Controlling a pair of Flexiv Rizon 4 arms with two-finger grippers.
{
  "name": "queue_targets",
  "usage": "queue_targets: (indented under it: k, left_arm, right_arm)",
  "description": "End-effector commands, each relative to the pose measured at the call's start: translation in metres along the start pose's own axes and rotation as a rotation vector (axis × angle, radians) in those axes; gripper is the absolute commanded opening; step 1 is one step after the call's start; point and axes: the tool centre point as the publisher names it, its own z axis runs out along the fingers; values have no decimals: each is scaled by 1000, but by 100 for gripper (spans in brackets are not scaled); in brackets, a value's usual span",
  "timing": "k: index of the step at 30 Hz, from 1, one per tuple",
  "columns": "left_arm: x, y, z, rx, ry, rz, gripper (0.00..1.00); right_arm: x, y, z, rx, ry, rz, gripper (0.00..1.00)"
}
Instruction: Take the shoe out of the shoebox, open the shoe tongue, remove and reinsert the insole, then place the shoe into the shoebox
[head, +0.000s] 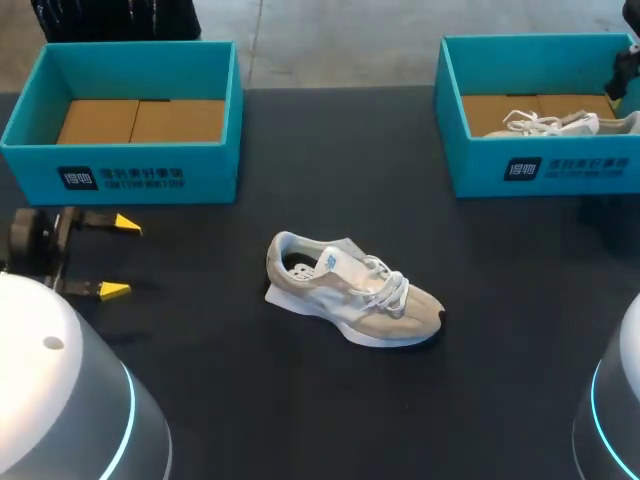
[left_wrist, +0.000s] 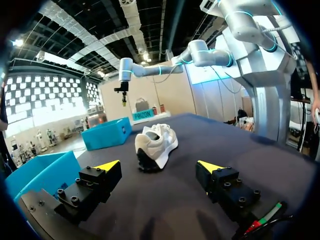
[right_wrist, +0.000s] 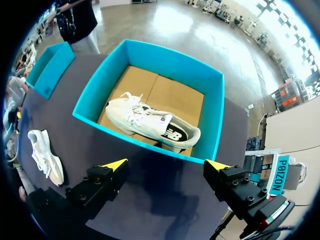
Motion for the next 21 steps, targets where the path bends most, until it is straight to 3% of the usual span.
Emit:
queue_targets:
  k: [1,21]
  left_arm:
    - [6,8,-6,-10,-11,-6,100]
    - [6,9,-8,-9,-12,-8,100]
  right_arm:
    - [0,0,0,0,1,-1,100]
    - [0,0,0,0,1,-1,100]
